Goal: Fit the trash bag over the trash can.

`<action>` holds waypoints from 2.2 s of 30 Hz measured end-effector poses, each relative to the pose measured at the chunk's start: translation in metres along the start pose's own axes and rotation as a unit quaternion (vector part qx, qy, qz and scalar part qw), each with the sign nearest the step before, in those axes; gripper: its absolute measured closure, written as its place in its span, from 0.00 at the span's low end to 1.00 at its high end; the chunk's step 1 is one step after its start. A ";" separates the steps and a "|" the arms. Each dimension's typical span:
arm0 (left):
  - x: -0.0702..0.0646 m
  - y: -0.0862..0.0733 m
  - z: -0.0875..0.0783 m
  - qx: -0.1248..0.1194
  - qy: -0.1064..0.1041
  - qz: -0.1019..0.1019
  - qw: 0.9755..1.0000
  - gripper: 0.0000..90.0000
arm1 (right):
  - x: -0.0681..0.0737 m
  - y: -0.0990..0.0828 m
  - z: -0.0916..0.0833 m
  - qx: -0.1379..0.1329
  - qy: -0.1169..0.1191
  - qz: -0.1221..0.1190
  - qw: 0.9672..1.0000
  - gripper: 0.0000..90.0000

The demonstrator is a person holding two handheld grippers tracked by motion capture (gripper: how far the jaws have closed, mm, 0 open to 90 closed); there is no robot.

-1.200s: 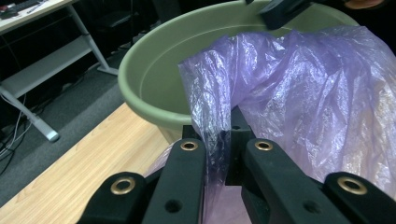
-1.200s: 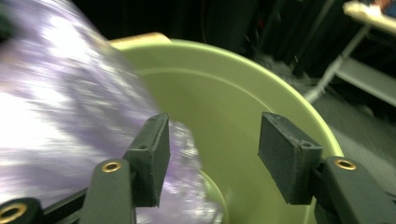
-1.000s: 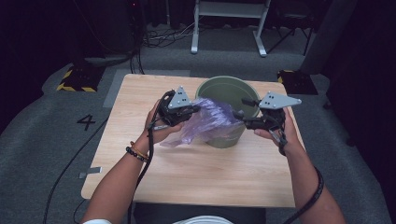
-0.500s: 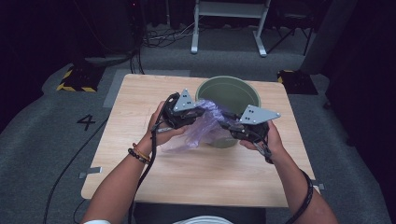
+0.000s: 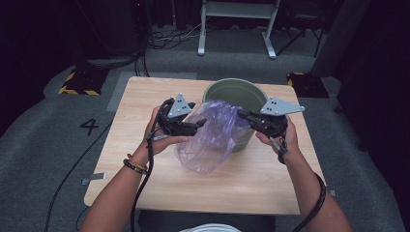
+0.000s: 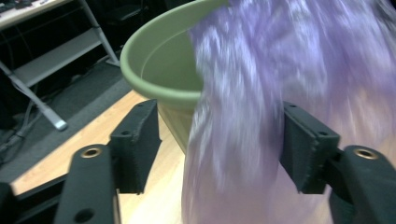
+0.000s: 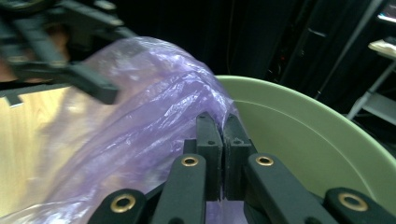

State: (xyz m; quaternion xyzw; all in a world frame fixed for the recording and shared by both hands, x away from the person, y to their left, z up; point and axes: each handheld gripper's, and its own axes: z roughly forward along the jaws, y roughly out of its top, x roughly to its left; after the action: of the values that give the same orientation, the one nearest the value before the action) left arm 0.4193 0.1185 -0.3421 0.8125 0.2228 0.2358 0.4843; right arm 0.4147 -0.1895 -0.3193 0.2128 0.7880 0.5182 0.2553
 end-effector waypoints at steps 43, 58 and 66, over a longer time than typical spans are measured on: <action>-0.017 -0.002 0.013 -0.008 -0.041 0.026 0.999 0.83 | 0.040 -0.031 -0.011 -0.036 -0.001 -0.107 0.994 0.65; 0.001 -0.010 -0.017 -0.052 -0.014 -0.013 0.998 0.28 | 0.017 -0.008 -0.003 -0.065 -0.013 -0.020 0.998 1.00; -0.010 -0.009 -0.038 -0.077 -0.035 0.013 0.996 0.23 | 0.006 0.000 0.006 -0.037 -0.041 0.001 0.998 1.00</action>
State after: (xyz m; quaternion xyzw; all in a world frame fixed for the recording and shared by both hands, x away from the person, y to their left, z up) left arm 0.3872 0.1420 -0.3359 0.7835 0.1766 0.2294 0.5498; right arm 0.4140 -0.1815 -0.3229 0.2248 0.7569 0.5381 0.2950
